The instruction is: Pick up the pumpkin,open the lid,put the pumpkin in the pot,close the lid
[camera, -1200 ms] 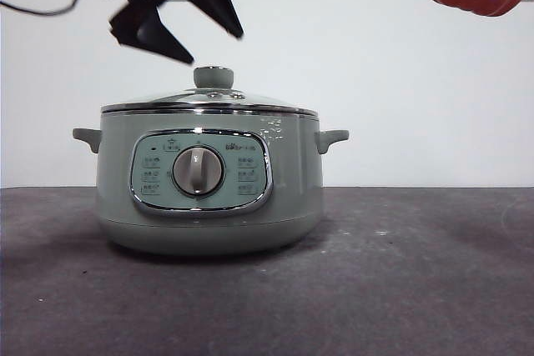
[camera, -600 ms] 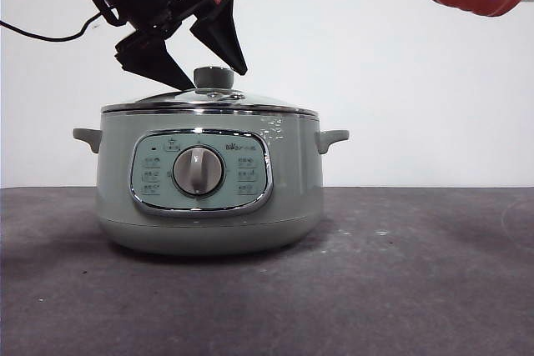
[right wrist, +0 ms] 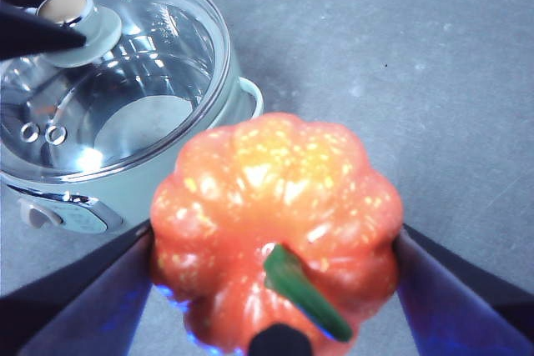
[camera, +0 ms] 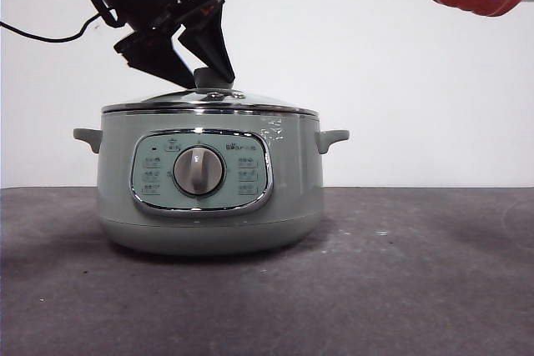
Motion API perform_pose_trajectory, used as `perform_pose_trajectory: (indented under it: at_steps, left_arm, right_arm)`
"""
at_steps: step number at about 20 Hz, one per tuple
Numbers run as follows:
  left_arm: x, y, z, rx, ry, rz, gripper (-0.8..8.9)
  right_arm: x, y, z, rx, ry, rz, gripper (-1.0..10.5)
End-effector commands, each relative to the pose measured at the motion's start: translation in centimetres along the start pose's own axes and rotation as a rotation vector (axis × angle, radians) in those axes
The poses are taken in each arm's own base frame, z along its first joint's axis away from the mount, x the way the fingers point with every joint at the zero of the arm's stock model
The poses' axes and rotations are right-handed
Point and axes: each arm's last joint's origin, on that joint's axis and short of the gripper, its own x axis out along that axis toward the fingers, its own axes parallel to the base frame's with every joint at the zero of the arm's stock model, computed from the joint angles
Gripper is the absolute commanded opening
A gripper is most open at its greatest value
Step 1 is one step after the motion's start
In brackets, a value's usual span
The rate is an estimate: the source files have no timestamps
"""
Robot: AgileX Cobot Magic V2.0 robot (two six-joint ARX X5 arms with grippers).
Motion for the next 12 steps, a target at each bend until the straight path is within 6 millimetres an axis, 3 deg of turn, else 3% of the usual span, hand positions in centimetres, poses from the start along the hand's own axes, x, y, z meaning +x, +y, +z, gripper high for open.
perform_pose_trajectory:
  at_steps: [1,2,8,12]
  left_arm:
    - [0.4,0.0,-0.1,0.004,0.002,0.001,0.33]
    - [0.4,0.0,0.0,0.006,-0.006,0.002,-0.12]
    - [0.2,0.0,0.2,0.01,-0.024,0.003,-0.08]
    - [-1.5,-0.4,0.9,0.023,-0.074,0.009,-0.08]
  right_arm:
    - [0.0,0.0,0.1,0.009,-0.006,0.002,-0.1]
    - [0.0,0.0,0.1,0.009,-0.006,0.003,-0.1]
    - [0.0,0.0,0.1,0.009,-0.006,0.003,-0.1]
    - [0.0,0.0,0.1,0.009,-0.006,0.004,-0.1]
